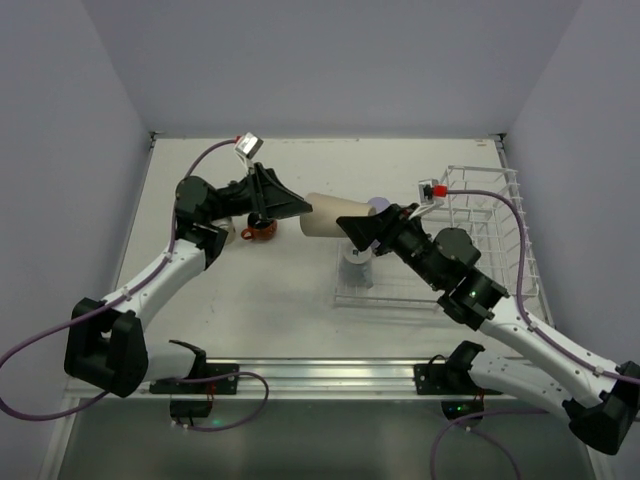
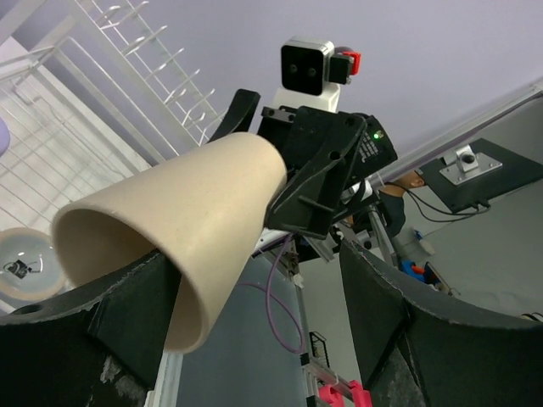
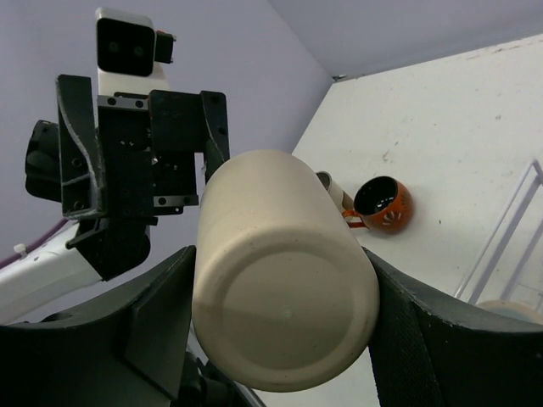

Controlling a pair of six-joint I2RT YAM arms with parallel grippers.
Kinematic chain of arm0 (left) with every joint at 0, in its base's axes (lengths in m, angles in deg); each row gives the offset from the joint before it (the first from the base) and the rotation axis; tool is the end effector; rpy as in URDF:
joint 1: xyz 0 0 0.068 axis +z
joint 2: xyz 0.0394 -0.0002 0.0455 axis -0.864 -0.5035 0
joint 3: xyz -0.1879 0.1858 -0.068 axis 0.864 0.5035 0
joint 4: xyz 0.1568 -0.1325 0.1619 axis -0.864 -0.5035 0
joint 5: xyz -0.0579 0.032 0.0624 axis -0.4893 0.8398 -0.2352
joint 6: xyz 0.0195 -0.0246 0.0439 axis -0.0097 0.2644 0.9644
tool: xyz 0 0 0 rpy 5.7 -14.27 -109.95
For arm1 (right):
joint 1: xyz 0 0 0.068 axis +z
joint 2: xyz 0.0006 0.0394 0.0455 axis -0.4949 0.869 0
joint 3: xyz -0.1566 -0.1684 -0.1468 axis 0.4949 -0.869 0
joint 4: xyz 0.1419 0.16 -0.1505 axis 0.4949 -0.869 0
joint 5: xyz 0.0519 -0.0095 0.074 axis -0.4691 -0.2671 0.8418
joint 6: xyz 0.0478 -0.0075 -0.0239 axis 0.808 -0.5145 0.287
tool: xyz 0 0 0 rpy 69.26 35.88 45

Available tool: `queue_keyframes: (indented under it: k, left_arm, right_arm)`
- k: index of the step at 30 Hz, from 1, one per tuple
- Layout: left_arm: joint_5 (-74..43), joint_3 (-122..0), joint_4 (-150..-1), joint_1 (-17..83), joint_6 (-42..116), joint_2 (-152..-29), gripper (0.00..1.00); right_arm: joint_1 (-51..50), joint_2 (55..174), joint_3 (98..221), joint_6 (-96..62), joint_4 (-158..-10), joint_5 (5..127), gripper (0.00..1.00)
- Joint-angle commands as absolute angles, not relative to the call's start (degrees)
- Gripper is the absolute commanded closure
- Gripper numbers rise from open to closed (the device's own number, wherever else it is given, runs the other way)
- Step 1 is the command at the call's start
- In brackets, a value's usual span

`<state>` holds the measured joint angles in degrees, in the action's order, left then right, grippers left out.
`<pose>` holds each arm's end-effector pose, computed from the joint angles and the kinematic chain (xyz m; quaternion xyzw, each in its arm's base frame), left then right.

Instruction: Unload the cups from the dish rack

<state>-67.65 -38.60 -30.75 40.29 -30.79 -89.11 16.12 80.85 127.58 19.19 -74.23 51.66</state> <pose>0.2543 -0.1228 0.3561 0.1223 0.6256 -0.7275 0.2537 0.1405 0.1388 0.3609 0.0235 0.6743 0.4893 0.5525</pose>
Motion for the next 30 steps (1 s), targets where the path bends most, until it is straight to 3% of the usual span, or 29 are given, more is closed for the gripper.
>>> queue_keyframes:
  k: [1,6,9,12,13,15,16,18,19,21,22,26,30]
  left_arm:
    - [-67.37,-40.25,-26.36,38.94,-32.51,-88.94,0.23]
    - [-67.46,-40.88,-25.4,38.5,-33.74,-89.46,0.3]
    - [-67.54,-40.61,-24.43,38.5,-34.09,-89.82,0.42]
    - [-67.81,-40.44,-23.99,38.5,-34.18,-89.99,0.62]
    - [-67.81,-40.35,-24.07,38.5,-33.92,-89.99,0.8]
    - [-67.9,-40.26,-24.6,38.5,-33.22,-89.99,0.99]
    - [-67.9,-40.26,-25.3,38.5,-32.87,-89.99,1.0]
    - [-67.72,-40.0,-25.92,38.5,-31.81,-89.91,1.0]
    - [-67.37,-39.91,-27.14,38.5,-31.11,-89.82,1.0]
    - [-67.19,-40.69,-31.6,38.5,-27.69,-89.56,1.0]
    - [-66.85,-41.05,-33.63,38.59,-24.72,-89.47,1.0]
    - [-65.53,-43.51,-44.87,39.81,-15.05,-87.89,1.0]
    - [-59.75,-48.69,-66.9,42.19,1.8,-86.66,1.0]
  right_arm:
    - [15.96,83.87,130.22,20.43,-66.36,54.19,1.0]
    - [15.96,86.6,130.39,20.7,-63.54,56.21,1.0]
    - [15.96,87.57,131.0,20.44,-63.8,56.83,1.0]
    - [15.95,87.48,131.1,20.35,-64.41,56.48,1.0]
    - [15.96,86.96,130.83,20.26,-64.5,56.3,1.0]
    - [15.87,86.43,130.92,20.0,-66.08,55.95,1.0]
    - [15.95,86.25,131.09,19.56,-66.61,55.78,0.98]
    - [15.96,86.08,131.62,18.95,-68.72,55.77,0.79]
    - [15.87,86.08,132.32,18.59,-69.59,55.34,0.47]
    - [15.87,86.08,133.55,17.89,-73.28,54.37,0.22]
    - [15.87,85.99,133.9,17.71,-75.12,53.67,0.04]
    - [15.96,86.08,136.54,18.24,-84.15,50.07,0.01]
    - [15.96,86.25,139.0,18.94,-93.67,45.67,0.01]
